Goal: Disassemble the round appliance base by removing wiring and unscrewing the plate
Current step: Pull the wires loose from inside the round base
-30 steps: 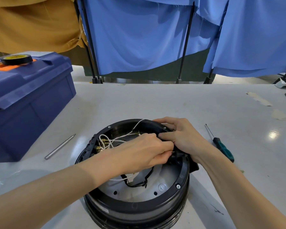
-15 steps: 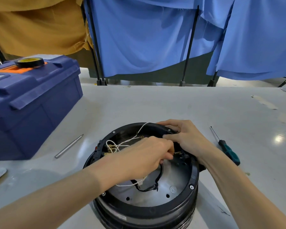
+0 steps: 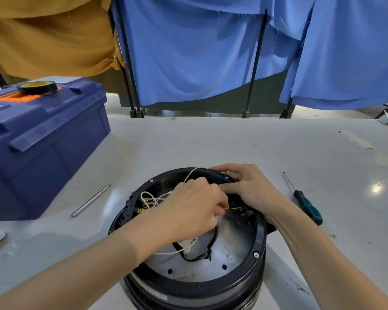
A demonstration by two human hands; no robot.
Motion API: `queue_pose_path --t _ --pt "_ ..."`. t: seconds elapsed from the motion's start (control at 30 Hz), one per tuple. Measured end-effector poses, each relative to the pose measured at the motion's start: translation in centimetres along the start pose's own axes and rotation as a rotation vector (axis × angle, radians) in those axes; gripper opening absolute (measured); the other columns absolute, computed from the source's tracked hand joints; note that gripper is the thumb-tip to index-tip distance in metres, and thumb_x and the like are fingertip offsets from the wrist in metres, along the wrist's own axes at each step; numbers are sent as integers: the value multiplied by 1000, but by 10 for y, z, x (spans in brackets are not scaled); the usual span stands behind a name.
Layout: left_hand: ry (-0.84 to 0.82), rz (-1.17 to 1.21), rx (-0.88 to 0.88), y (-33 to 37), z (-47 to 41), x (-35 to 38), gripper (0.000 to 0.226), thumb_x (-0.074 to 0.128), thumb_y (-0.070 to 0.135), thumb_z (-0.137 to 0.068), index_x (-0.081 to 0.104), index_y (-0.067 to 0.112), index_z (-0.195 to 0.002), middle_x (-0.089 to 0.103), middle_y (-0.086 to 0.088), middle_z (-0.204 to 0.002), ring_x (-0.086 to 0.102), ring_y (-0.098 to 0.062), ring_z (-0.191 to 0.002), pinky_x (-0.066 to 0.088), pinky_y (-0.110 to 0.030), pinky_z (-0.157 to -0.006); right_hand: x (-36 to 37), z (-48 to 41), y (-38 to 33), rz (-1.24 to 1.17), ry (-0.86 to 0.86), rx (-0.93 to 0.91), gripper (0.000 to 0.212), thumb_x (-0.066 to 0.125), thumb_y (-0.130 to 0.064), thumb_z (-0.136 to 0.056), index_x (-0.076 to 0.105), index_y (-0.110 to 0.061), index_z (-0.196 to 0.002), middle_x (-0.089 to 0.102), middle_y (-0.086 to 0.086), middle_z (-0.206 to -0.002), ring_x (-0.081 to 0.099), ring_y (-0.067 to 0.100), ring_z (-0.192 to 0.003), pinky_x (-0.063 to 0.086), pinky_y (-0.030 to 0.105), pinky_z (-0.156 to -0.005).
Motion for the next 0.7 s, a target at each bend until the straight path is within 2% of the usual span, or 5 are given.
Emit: queue_pose_path --t 0.1,0.3,0.53,0.63,0.7 --pt "-51 148 -61 -14 9 -5 38 70 38 -82 59 33 -118 68 6 -94 59 -11 -87 52 -38 -80 0 0 0 5 -2 -3 37 59 9 -84 70 -17 -109 77 3 -91 72 20 -77 59 28 -69" --pt "-48 114 -114 -19 13 -4 21 62 11 -85 71 25 -97 72 9 -80 59 -2 -75 50 -24 -73 1 1 -1 38 0 -11 39 57 7 -85 70 -22 -108 77 -5 -87 72 11 -74 52 17 -63" --pt "-7 21 -56 -1 -1 -2 17 55 28 -92 70 28 -101 65 -3 -98 59 -26 -98 47 -36 -79 1 0 -1 34 1 -31 37 60 9 -83 70 -18 -107 77 -1 -89 71 12 -74 56 21 -68" --pt "-25 62 -35 -1 0 -2 13 56 25 -91 69 26 -92 57 1 -83 60 -25 -88 46 -34 -72 0 0 -1 20 -4 -33 37 59 10 -83 70 -16 -107 77 0 -89 71 12 -71 55 21 -64" --pt "-43 154 -22 -3 0 -2 10 60 28 -91 69 24 -93 56 4 -75 59 -14 -71 46 -31 -70 0 0 -1 15 -11 -34 37 60 10 -82 70 -17 -106 77 0 -89 71 13 -72 55 21 -63"
Point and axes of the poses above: each hand's wrist, its own z-axis away from the middle knuckle, its own x-axis out of the palm, y = z × x, the point moved 1 cm from there along -z, towards the middle knuckle
